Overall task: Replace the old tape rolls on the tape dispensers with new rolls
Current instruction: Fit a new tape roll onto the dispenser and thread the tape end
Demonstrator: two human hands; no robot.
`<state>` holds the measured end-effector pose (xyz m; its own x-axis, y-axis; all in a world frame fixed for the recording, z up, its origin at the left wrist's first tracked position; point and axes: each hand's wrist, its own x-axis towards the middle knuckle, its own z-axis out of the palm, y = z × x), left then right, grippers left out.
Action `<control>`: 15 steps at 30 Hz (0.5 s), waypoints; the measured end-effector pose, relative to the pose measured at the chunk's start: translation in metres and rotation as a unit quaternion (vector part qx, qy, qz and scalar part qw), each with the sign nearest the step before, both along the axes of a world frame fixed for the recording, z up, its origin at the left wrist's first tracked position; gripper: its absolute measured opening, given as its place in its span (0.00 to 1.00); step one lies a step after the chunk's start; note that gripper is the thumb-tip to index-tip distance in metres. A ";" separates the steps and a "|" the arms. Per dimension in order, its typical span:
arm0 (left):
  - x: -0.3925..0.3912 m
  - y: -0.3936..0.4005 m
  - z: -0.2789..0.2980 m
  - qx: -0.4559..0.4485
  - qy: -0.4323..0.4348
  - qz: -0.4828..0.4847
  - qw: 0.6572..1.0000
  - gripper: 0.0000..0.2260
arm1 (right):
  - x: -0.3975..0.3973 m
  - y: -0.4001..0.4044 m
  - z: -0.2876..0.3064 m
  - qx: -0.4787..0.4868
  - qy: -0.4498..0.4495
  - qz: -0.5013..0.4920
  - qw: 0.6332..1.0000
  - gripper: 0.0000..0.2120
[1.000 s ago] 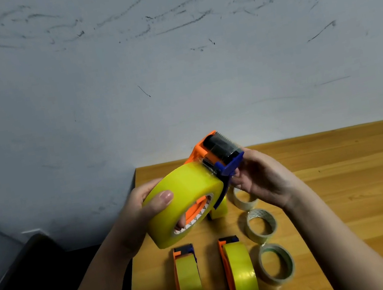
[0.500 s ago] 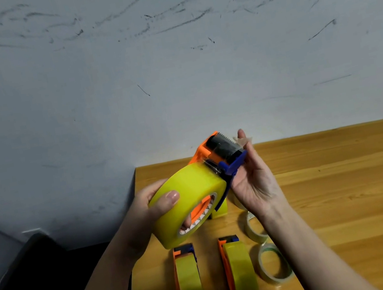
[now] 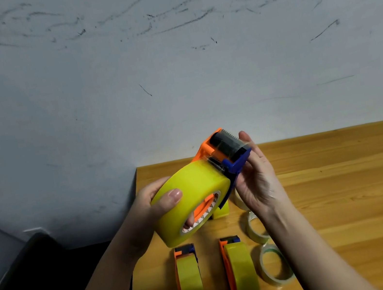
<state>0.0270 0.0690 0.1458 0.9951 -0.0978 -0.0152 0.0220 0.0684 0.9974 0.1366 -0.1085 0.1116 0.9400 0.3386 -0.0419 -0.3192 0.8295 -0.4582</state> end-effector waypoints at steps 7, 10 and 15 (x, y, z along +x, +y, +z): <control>0.001 -0.001 -0.002 -0.001 -0.001 -0.009 1.000 0.22 | -0.012 0.005 0.011 -0.140 -0.028 -0.079 0.987 0.06; 0.002 0.001 -0.005 0.006 -0.002 0.011 1.000 0.25 | -0.013 0.007 0.012 -0.193 -0.028 -0.115 0.974 0.07; 0.003 0.004 -0.008 0.027 0.004 0.028 0.999 0.32 | -0.016 0.003 0.015 -0.275 -0.045 -0.123 0.953 0.07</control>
<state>0.0300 0.0734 0.1376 0.9988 -0.0410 -0.0268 0.0274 0.0152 0.9995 0.1206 -0.1055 0.1269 0.9962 0.0586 -0.0649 -0.0856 0.5014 -0.8610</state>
